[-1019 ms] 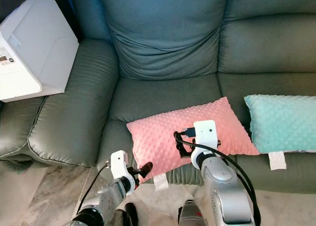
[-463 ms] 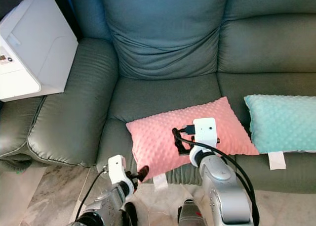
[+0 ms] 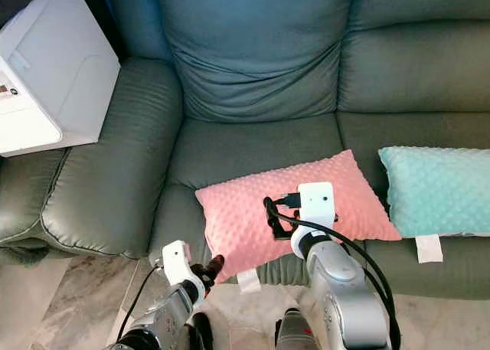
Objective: Move the pillow to the sofa
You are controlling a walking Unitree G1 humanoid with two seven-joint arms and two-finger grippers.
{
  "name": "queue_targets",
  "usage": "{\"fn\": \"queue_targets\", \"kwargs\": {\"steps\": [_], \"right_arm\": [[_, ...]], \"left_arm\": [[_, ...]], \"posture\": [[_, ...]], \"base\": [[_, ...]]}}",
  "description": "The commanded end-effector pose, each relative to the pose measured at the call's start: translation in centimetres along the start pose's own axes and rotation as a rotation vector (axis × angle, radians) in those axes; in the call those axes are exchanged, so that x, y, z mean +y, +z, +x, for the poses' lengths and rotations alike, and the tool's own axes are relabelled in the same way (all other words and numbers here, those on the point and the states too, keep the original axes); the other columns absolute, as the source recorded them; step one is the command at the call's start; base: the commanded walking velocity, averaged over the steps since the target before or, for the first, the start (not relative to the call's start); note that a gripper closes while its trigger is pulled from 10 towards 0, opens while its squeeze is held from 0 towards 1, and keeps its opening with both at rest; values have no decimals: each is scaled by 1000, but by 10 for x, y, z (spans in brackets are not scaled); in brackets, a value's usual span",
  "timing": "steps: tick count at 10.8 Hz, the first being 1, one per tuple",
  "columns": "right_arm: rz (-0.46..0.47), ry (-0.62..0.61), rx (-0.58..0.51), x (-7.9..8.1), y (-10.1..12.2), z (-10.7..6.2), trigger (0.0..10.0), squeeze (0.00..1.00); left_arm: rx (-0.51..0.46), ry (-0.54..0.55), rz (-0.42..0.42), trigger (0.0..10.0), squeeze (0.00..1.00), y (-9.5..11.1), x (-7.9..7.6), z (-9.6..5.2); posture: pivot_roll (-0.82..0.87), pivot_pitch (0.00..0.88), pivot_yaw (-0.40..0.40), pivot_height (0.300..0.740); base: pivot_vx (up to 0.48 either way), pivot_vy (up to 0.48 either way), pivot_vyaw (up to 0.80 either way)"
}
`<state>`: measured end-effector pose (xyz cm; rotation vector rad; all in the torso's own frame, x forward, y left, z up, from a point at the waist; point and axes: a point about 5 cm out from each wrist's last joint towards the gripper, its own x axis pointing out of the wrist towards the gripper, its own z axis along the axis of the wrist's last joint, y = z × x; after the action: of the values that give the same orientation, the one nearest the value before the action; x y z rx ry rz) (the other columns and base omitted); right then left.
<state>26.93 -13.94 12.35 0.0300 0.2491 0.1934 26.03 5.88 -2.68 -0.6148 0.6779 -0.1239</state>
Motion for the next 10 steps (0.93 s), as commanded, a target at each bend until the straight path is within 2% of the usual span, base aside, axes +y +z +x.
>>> {"fn": "queue_targets", "kwargs": {"steps": [1, 3, 4, 5, 7, 8, 10], "right_arm": [[13, 24, 13, 5, -3, -2, 10000, 0], [-4, 108, 161, 16, -26, -4, 10000, 0], [-35, 82, 301, 10, -54, -12, 10000, 0], [-19, 25, 361, -1, -66, -14, 10000, 0], [-7, 19, 478, -6, -84, -17, 10000, 0], [33, 22, 521, -6, -96, -16, 10000, 0], [49, 69, 560, 1, -113, -7, 10000, 0]], "left_arm": [[34, -123, -61, 0, 0, -15, -62, 7], [8, -133, -30, 0, 0, -13, -65, 7], [24, -121, 5, 1373, 0, -16, -62, 7], [33, -117, 27, 10000, 0, -16, -58, 6], [21, -121, 26, 10000, 0, -11, -55, 7], [7, -121, 30, 10000, 0, -5, -55, 8], [-42, -140, 83, 10000, 0, 11, -48, 9]], "posture": [[-361, 318, 137, 740], [-354, 316, 140, 740], [-349, 312, 142, 740], [-339, 306, 148, 740], [-310, 307, 158, 740], [-285, 313, 161, 740], [-247, 321, 170, 740]], "base": [[0, 0, 0], [0, 0, 0], [0, 0, 0], [0, 0, 0], [0, 0, 0], [0, 0, 0], [0, 0, 0]]}}
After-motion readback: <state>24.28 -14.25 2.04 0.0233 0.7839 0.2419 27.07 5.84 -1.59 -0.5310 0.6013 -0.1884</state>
